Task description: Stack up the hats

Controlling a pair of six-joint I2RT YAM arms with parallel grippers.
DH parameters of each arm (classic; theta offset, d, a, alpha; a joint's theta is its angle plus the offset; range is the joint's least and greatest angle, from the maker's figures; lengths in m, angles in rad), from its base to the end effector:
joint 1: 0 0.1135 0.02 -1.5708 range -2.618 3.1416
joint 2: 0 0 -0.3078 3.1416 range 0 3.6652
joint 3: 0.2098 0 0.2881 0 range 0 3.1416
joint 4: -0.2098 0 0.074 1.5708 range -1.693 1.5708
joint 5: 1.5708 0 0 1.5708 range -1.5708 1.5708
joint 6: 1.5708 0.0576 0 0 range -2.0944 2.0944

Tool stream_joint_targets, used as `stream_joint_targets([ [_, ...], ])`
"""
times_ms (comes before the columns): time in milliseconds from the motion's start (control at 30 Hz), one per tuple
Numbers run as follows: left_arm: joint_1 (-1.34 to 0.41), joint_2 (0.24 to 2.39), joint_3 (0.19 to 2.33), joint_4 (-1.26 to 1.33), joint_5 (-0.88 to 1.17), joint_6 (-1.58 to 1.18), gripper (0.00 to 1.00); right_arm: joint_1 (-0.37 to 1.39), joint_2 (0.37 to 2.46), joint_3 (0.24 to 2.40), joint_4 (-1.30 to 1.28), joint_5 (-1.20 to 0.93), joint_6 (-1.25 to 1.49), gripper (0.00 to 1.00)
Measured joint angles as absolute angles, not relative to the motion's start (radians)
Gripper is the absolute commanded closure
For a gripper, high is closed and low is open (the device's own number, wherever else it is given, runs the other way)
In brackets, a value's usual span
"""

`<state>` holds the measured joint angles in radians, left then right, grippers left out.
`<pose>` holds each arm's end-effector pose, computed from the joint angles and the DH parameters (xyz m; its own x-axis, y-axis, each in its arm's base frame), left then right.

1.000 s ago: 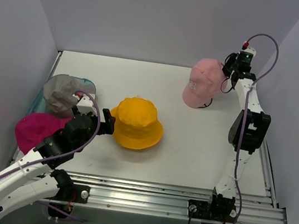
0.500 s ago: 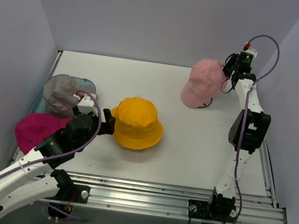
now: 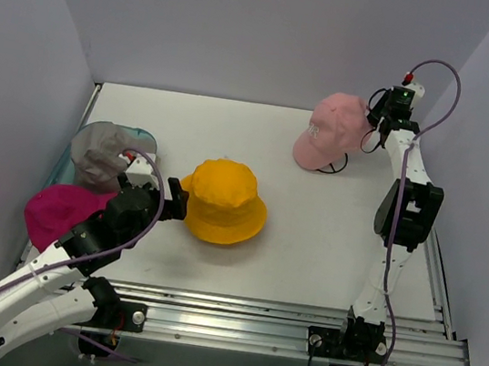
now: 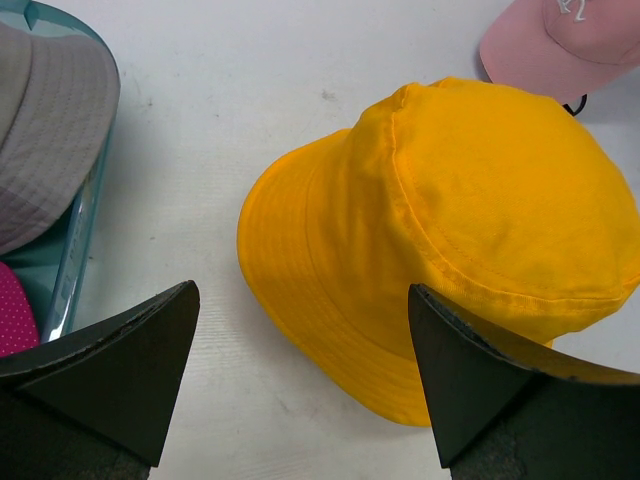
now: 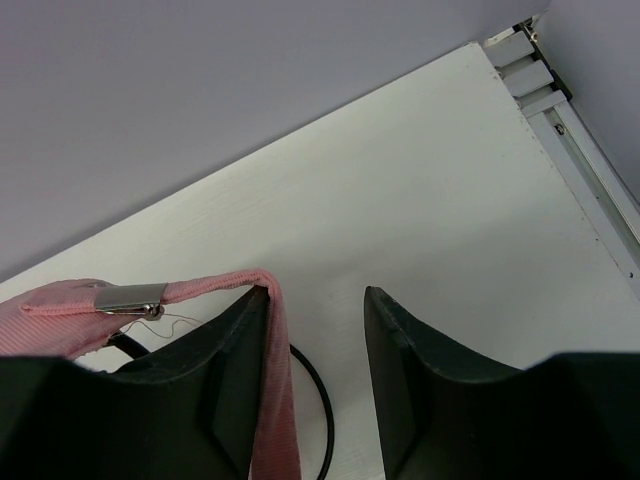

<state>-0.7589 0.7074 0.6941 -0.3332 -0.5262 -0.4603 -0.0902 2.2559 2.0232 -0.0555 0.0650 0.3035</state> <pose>0.1542 -0.1064 0.3277 -0.3328 -0.2137 -0.9184 0.1166 0.9572 -0.2650 0.6259 -0.0604 0.3079 -0.2247 0.3198 -0.9205 0.2296 0.9354 0.2689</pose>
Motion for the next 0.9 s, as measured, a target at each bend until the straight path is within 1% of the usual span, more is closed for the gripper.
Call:
stream_joint_targets([
  [200,-0.759,0.694,0.694,-0.334,-0.526,-0.46,0.06,-0.098,2.254,1.985,-0.007,0.078,0.321,0.61],
  [367,-0.759,0.677,0.694,-0.334,-0.527,-0.461,0.06,-0.108,2.228,1.903,0.069,0.059,0.326,0.58],
  [533,-0.759,0.665,0.694,-0.334,-0.527,-0.461,0.06,-0.113,2.219,1.887,0.08,0.049,0.326,0.57],
  [900,-0.759,0.665,0.694,-0.334,-0.537,-0.461,0.06,-0.112,2.129,1.803,0.074,0.028,0.326,0.55],
])
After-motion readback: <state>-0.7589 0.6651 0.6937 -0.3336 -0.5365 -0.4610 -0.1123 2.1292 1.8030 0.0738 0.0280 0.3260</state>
